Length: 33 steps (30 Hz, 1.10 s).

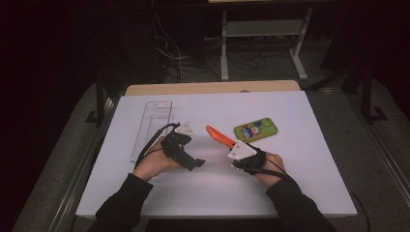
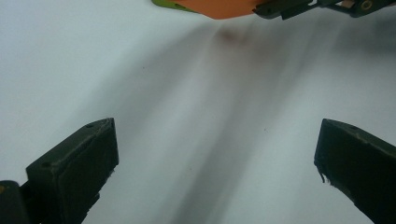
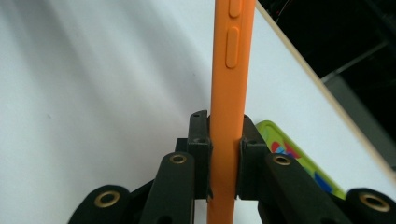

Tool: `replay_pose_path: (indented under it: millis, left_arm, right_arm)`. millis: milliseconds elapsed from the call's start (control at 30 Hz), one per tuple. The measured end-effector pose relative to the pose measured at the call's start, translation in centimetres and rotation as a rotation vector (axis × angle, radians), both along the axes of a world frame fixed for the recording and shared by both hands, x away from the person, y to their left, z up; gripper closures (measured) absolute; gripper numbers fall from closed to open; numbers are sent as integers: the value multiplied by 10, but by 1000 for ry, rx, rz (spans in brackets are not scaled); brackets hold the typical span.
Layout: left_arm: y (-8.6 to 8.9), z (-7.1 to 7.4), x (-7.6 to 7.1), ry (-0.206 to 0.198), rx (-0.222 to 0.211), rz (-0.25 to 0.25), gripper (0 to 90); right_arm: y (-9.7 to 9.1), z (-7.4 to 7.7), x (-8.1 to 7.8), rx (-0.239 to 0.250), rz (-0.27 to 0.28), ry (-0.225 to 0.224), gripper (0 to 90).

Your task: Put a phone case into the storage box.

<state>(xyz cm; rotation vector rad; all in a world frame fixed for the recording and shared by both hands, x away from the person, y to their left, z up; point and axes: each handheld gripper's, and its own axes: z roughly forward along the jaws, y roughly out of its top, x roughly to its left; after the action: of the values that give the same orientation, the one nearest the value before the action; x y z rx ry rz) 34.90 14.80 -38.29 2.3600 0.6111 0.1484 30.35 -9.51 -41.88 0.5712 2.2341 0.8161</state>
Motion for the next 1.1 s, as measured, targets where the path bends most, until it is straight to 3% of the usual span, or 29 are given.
replay_pose_path:
  millis: [300, 533, 633, 700, 767, 867, 900, 1100]
  left_arm:
    - [2, 1, 1, 15, 6, 10, 0]
    - [4, 2, 2, 12, -1, 12, 0]
    - [4, 2, 2, 22, -12, 19, 0]
    - [3, 1, 1, 27, -36, 43, 0]
    - [5, 3, 3, 25, -24, 27, 0]
    - [6, 7, 5, 18, -64, 35, 0]
    - [4, 8, 5, 21, -95, 56, 0]
    - [1, 15, 11, 9, -154, 79, 0]
  right_arm:
    - [-11, 5, 8, 211, -51, 181, 778]
    - [-22, 8, 16, 356, -80, 267, 779]
    - [-24, 9, 16, 435, -105, 323, 780]
    - [-26, 8, 18, 453, -108, 337, 780]
    - [-27, 8, 18, 468, -112, 345, 780]
    - [-27, 8, 19, 485, -119, 358, 780]
    - [-27, 8, 19, 486, -122, 358, 780]
    - [-24, 8, 17, 512, -117, 383, 780]
